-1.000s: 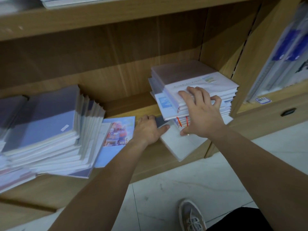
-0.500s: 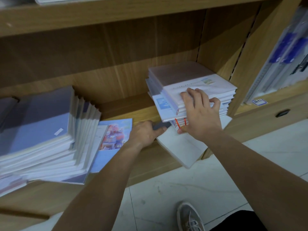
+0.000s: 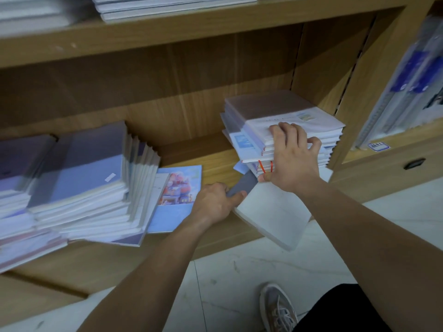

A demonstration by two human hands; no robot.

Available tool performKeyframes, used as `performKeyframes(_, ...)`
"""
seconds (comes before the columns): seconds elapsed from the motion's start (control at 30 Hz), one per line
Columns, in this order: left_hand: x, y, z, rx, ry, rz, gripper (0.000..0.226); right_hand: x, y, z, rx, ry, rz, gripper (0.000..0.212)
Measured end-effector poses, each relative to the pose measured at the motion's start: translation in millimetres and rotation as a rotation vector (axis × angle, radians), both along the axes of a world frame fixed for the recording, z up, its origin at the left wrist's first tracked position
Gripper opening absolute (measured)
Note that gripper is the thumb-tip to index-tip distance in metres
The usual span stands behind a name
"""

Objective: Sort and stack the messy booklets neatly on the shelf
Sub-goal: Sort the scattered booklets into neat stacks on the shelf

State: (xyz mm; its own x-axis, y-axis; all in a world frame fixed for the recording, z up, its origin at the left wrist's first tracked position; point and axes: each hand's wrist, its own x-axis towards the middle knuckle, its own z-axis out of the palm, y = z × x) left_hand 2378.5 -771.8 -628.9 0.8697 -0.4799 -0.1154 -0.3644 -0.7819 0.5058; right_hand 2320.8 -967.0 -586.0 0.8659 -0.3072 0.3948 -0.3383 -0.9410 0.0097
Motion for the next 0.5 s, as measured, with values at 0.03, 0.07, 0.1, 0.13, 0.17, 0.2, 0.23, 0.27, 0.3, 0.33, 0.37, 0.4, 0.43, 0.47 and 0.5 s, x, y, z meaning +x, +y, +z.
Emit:
performKeyframes(0.03,-4.5,4.1,1.1,-0.007,0.013,0.008,0.053,0.1,1.7,0.5,0.009,0.000,-0.008,0.124)
performKeyframes(0.07,-8.6,8.2,2.4,-0.014,0.025,0.017,0.053,0.3,3.7,0.8,0.016,-0.001,-0.015,0.124)
performKeyframes(0.1,-12.7,12.0,3.6,-0.019,0.032,0.026,0.053,0.3,5.5,1.1,0.021,0.001,-0.024,0.124)
performKeyframes(0.13,-17.0,15.6,4.9,-0.024,0.035,0.035,0.053,0.2,7.2,0.7,0.025,0.005,-0.032,0.124)
performKeyframes(0.17,-21.5,19.1,5.6,-0.030,0.038,0.046,0.053,0.1,8.4,0.3,0.027,0.010,-0.037,0.124)
performKeyframes(0.2,-25.9,22.5,5.3,-0.039,0.041,0.058,0.054,0.0,9.2,0.1,0.026,0.014,-0.039,0.124)
performKeyframes(0.23,-30.0,25.5,3.8,-0.048,0.045,0.070,0.054,0.1,9.5,0.3,0.025,0.018,-0.039,0.124)
performKeyframes(0.27,-34.4,28.7,1.3,-0.056,0.050,0.079,0.054,0.0,9.8,0.5,0.027,0.028,-0.039,0.125)
performKeyframes(0.3,-38.3,31.6,-1.7,-0.064,0.054,0.085,0.054,-0.1,10.4,0.9,0.032,0.044,-0.039,0.125)
performKeyframes(0.33,-41.2,34.0,-4.0,-0.069,0.055,0.088,0.054,0.2,10.9,0.9,0.038,0.057,-0.040,0.125)
performKeyframes(0.37,-42.7,35.2,-5.3,-0.065,0.055,0.088,0.053,0.9,11.1,0.8,0.042,0.064,-0.042,0.125)
performKeyframes(0.4,-42.4,34.9,-5.9,-0.054,0.057,0.087,0.052,1.6,11.3,1.3,0.045,0.067,-0.044,0.125)
performKeyframes(0.43,-41.2,33.5,-6.7,-0.041,0.063,0.087,0.050,2.3,11.5,1.7,0.048,0.071,-0.045,0.125)
performKeyframes(0.47,-39.4,31.1,-7.8,-0.030,0.076,0.087,0.047,2.8,11.8,1.7,0.052,0.074,-0.044,0.126)
performKeyframes(0.5,-37.3,27.2,-9.1,-0.025,0.096,0.088,0.043,3.0,11.8,1.5,0.056,0.073,-0.043,0.126)
